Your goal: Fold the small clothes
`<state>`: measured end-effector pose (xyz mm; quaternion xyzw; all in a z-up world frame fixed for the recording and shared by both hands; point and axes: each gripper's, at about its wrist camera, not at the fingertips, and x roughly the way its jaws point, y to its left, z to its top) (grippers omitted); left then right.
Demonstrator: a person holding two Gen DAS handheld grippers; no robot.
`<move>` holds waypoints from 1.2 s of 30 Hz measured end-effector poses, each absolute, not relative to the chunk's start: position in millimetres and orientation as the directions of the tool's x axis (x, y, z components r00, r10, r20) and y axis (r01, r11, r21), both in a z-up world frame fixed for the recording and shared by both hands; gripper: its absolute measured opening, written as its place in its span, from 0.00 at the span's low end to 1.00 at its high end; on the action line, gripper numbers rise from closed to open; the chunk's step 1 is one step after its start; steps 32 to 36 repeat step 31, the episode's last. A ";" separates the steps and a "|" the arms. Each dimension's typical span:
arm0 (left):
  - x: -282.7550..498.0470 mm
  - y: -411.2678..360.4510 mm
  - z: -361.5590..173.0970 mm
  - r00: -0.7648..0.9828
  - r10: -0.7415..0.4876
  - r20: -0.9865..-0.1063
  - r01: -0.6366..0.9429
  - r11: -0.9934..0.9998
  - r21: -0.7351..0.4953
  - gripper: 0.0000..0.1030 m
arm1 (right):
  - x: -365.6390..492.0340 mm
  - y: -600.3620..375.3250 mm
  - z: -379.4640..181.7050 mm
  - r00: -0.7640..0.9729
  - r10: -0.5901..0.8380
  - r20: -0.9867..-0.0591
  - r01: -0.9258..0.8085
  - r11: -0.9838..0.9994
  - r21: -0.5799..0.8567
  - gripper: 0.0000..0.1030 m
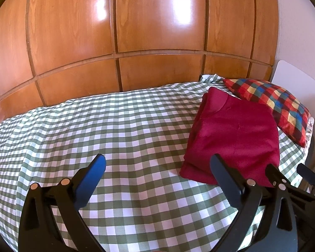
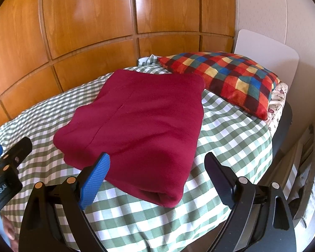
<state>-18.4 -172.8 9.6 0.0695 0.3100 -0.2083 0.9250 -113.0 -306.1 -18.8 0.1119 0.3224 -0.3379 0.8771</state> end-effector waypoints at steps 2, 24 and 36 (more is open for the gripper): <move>-18.2 -172.9 10.0 0.720 -0.344 -0.603 0.429 0.903 -0.003 0.97 | -112.8 -306.1 -19.2 0.563 -0.520 -0.642 0.664 0.747 -0.022 0.88; -16.7 -181.5 0.9 0.700 -0.353 -0.620 0.457 0.889 0.010 0.95 | -111.5 -311.4 -29.0 0.555 -0.501 -0.664 0.664 0.748 -0.010 0.88; -12.5 -177.6 -7.0 0.685 -0.333 -0.648 0.440 0.898 0.003 0.97 | -122.1 -337.5 -12.5 0.552 -0.543 -0.633 0.711 0.702 0.017 0.88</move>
